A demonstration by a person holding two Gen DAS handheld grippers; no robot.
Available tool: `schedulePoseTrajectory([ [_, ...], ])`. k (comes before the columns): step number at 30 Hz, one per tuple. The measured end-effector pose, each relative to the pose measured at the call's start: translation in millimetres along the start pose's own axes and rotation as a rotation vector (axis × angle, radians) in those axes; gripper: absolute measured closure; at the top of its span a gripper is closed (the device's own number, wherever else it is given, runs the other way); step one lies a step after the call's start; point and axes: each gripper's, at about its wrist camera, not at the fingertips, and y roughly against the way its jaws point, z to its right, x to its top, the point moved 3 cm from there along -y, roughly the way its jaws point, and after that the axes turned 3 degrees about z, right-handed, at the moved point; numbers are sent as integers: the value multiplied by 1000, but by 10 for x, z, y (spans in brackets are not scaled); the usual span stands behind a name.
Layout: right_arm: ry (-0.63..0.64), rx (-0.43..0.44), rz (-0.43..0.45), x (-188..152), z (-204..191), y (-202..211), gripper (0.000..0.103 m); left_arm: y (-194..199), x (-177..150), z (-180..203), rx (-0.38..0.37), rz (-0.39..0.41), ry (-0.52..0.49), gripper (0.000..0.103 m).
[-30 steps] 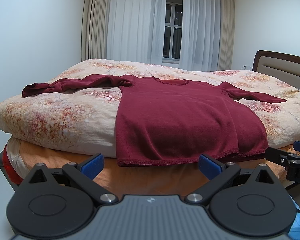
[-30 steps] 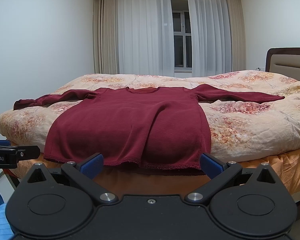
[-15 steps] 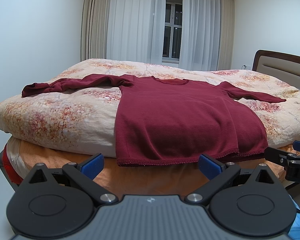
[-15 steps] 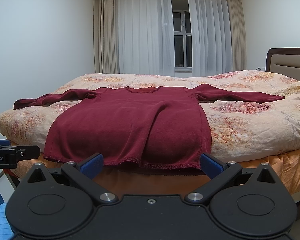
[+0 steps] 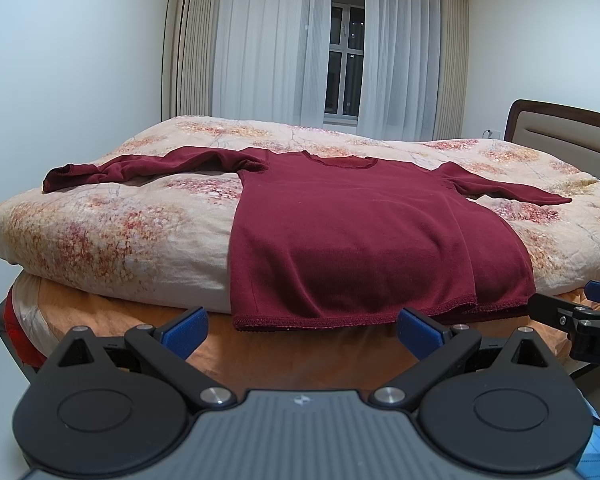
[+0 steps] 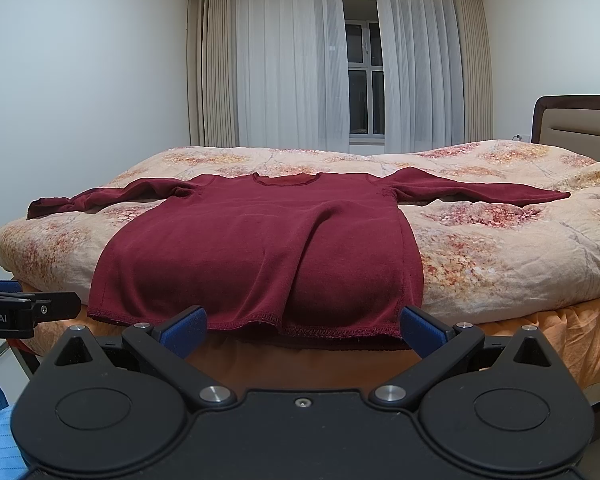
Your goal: Fold small clothes
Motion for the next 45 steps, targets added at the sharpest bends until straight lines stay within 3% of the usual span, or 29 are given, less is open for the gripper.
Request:
schedulePoseTrajectory([
  [16,-3,9,-23,-38,-1,-74,0,-99,-57,31,-7,-60,-3,0],
  [20,-13,26,-29,4,55,-134,0,-306,42,-6,47,-109,-20,0],
  [24,-46,26,-11,65,189,-243,0,-497,275,-42,83,-87,-19,0],
  [34,-138,-35,22,330,872,-807,0,-1247,960,151,70,-76,-32,0],
  [45,-226,-118,1,810,2119,-1527,0,-2154,1390,594,57,-91,-76,0],
])
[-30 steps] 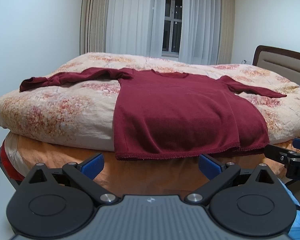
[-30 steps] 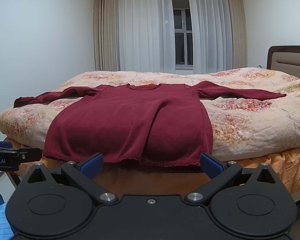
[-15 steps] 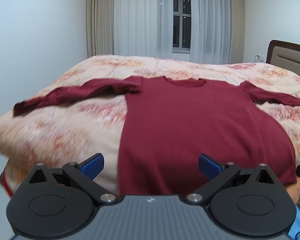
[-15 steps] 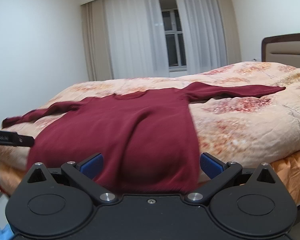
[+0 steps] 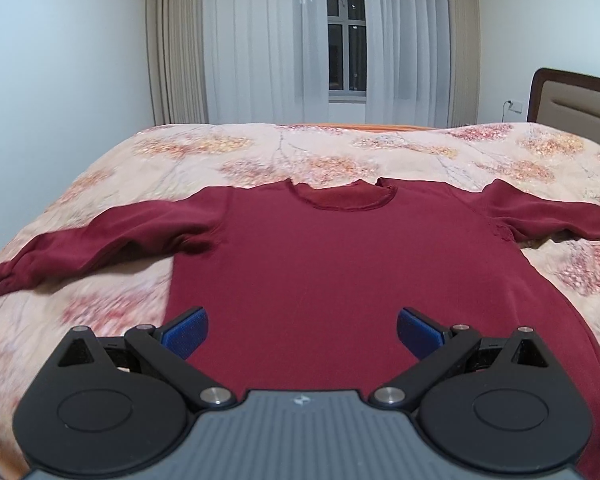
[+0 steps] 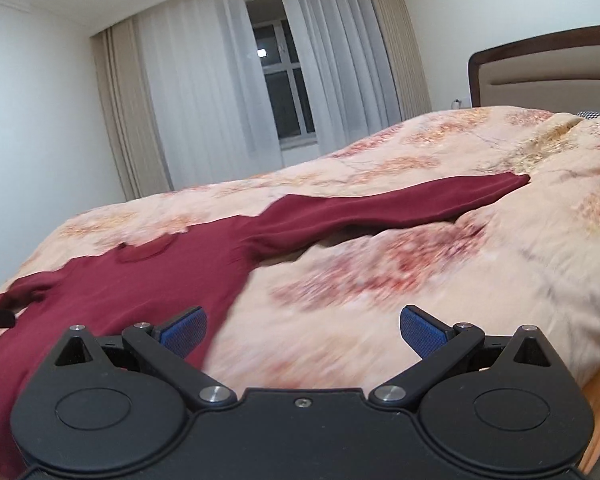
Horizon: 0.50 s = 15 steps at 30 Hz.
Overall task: Fold small clothes
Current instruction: 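Move the right tool to a sweater sleeve cuff and close on it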
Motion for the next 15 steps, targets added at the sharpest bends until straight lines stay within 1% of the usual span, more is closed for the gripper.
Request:
schedulePoseTrajectory([
  [3,-48,-23,-17,179,321,-236,0,-232,65,66,1,3,-5,0],
  [6,-114,-31,-25,359,661,-466,0,-426,85,101,-15,11,1,0],
  [8,-131,-28,-22,487,857,-634,0,-543,81,119,-28,13,3,0],
  [11,-163,-52,-20,693,1142,-922,0,-656,52,136,-29,16,0,0],
  [13,-199,-83,-20,802,1363,-1119,0,-704,22,154,-32,22,-4,0],
  [15,-214,-150,-28,889,1585,-1315,1,-747,-8,153,-28,24,1,0],
])
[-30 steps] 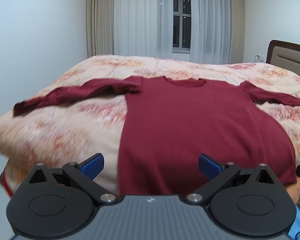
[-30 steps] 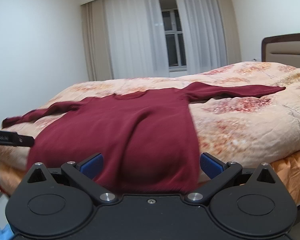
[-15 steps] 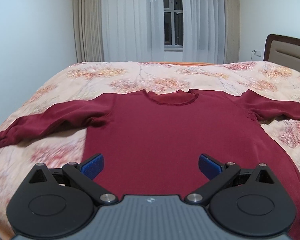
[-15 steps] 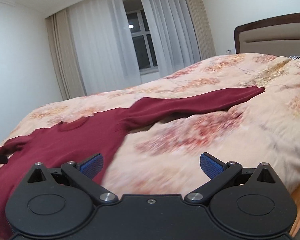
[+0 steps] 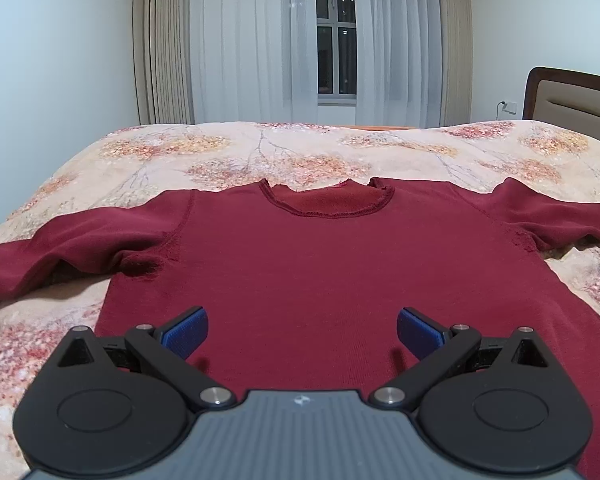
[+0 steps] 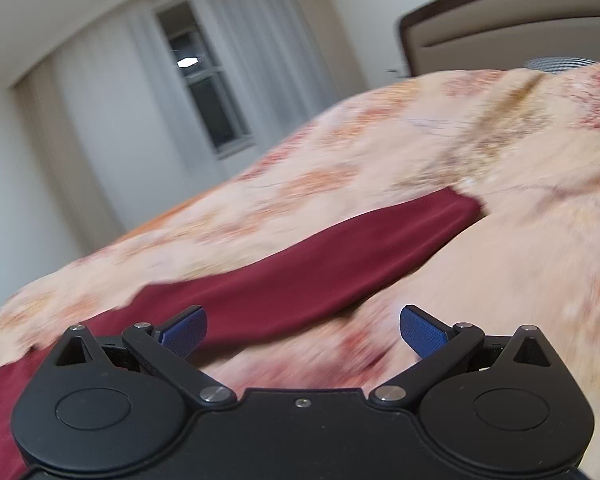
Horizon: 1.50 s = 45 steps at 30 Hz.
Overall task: Fold small clothes
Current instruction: 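Move the right tool to a sweater sleeve cuff and close on it, then lift the sleeve with the right tool and lay it across the sweater body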
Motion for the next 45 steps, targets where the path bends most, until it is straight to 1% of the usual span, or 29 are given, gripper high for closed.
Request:
schedulePoseTrajectory([
  [1,-4,-49,-1,52,76,-97,1,-16,-18,-3,3,-3,4,0],
  [3,-17,-136,7,156,234,-260,8,-54,-48,-16,4,-18,12,0],
  [4,-23,-171,10,203,299,-335,10,-72,-60,-21,3,-25,15,0],
  [7,-40,-246,7,330,458,-516,16,-100,-86,-28,1,-37,19,0],
  [10,-76,-306,-3,381,546,-659,27,-100,-96,-29,1,-36,20,0],
  [11,-89,-323,-2,381,565,-690,33,-99,-95,-29,2,-36,19,0],
  [12,-93,-338,1,381,578,-717,43,-97,-94,-28,2,-35,18,0],
  [13,-88,-355,4,380,583,-747,48,-95,-90,-27,1,-33,17,0],
  [15,-74,-385,4,380,586,-800,73,-90,-71,-26,-8,-34,14,0],
  [16,-73,-390,-2,374,584,-817,79,-83,-52,-24,-13,-33,13,0],
  [17,-77,-382,-8,368,580,-823,90,-69,-28,-30,-21,-28,13,0],
  [18,-85,-368,-8,367,571,-826,97,-47,-3,-32,-28,-22,15,0],
  [20,-79,-351,11,394,502,-800,98,-8,64,-49,-37,-13,18,0],
  [23,-5,-313,52,507,283,-720,98,50,164,-81,-43,5,25,0],
  [26,28,-244,84,669,-2,-609,98,107,243,-122,-42,29,31,0],
  [28,84,-196,111,788,-278,-535,98,125,281,-159,-28,29,33,0],
  [32,180,-51,151,977,-977,-424,98,139,317,-285,18,4,57,0],
  [34,239,30,167,1017,-1404,-378,98,155,321,-395,37,-3,86,0],
  [37,320,159,189,1015,-2048,-304,99,200,322,-587,44,2,131,0],
  [41,415,319,189,860,-2871,-203,99,274,300,-834,66,11,170,0],
  [45,508,452,157,535,-3560,-130,99,341,257,-1084,97,17,203,0],
])
